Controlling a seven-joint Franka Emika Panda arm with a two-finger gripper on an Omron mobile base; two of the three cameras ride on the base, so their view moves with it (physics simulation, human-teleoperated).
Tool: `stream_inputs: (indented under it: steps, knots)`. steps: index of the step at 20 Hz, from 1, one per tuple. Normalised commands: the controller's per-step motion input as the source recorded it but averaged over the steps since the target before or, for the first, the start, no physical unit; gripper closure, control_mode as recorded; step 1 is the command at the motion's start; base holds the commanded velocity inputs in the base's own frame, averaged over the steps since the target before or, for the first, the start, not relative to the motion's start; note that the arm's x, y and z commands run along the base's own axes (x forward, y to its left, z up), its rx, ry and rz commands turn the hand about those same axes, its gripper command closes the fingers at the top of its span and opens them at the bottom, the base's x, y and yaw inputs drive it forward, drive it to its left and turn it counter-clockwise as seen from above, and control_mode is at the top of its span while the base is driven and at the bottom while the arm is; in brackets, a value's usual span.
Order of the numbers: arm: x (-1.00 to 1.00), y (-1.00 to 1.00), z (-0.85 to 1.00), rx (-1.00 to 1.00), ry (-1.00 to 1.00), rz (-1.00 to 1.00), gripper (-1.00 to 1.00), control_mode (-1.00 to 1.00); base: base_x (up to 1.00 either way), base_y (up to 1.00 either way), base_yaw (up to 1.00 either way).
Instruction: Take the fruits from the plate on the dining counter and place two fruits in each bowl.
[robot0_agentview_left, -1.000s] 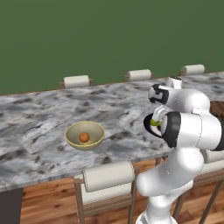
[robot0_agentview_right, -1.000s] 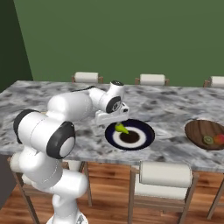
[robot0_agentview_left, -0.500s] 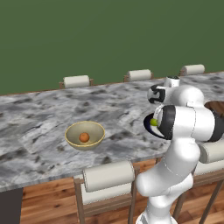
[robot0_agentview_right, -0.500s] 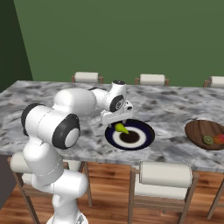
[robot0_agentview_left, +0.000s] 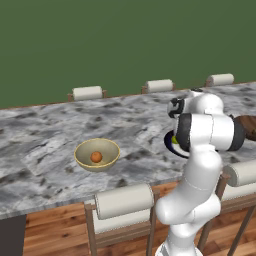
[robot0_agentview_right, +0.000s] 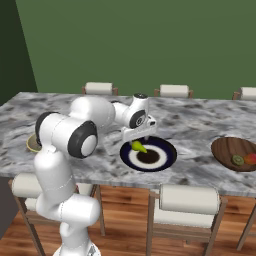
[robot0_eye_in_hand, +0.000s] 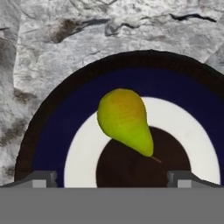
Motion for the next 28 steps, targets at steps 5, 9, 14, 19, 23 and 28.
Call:
stream_inputs:
  steps: [5,9,14,19,23,28]
  knots:
    - [0.16,0.04,0.0,0.0,0.06,0.0,-1.0,-1.0,0.0,0.0,0.0]
    - [0.14,0.04,-0.09,0.0,0.03,0.01,-1.0,-1.0,0.0,0.0,0.0]
    - [0.13,0.0,-0.19,0.0,0.01,0.02,-1.0,-1.0,0.0,0.0,0.0]
    - [0.11,0.0,-0.13,0.0,0.02,0.05,-1.0,-1.0,0.0,0.0,0.0]
    - [0.06,0.0,-0.16,0.0,0.01,0.07,-1.0,-1.0,0.0,0.0,0.0]
    - [0.0,0.0,-0.17,0.0,0.02,0.09,-1.0,-1.0,0.0,0.0,0.0]
